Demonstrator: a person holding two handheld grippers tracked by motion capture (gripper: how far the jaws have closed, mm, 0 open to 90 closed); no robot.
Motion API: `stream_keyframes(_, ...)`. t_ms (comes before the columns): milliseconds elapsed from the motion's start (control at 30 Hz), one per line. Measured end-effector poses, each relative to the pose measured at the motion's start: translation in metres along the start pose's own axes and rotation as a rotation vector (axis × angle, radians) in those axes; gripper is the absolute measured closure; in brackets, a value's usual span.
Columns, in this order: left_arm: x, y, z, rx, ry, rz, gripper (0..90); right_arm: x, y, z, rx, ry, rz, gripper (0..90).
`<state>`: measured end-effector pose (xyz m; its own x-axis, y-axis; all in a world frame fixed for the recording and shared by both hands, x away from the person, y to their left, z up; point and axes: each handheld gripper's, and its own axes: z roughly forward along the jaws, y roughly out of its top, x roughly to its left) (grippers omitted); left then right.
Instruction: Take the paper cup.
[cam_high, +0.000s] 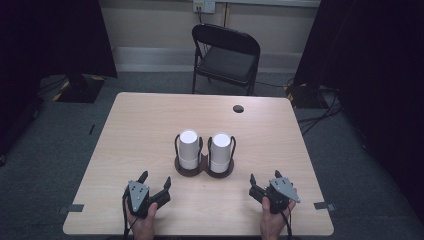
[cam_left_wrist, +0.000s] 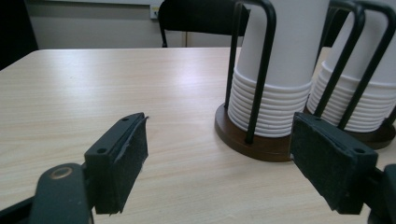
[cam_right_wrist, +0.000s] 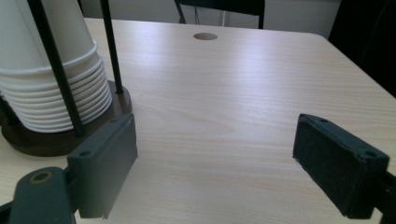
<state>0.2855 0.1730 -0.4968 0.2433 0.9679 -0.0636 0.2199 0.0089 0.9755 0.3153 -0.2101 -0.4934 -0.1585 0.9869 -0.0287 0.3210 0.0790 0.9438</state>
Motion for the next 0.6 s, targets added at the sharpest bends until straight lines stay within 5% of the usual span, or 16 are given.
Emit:
stream_keyframes(267, -0.0005, 0.0009, 0.0023, 0.020, 0.004, -0.001, 19.9, 0.0006, 0.0006, 0.0018, 0.020, -0.027, 0.002, 13.2)
stream_keyframes(467, 0.0006, 0.0026, 0.0061, 0.076, -0.045, -0.008, 16.9, 0.0020, 0.0009, 0.0019, 0.025, -0.025, -0.008, 13.2)
stream_keyframes(600, 0.0018, 0.0032, 0.0061, 0.094, -0.061, -0.019, 15.8, 0.0003, -0.0009, -0.0021, -0.021, 0.026, -0.017, 13.0)
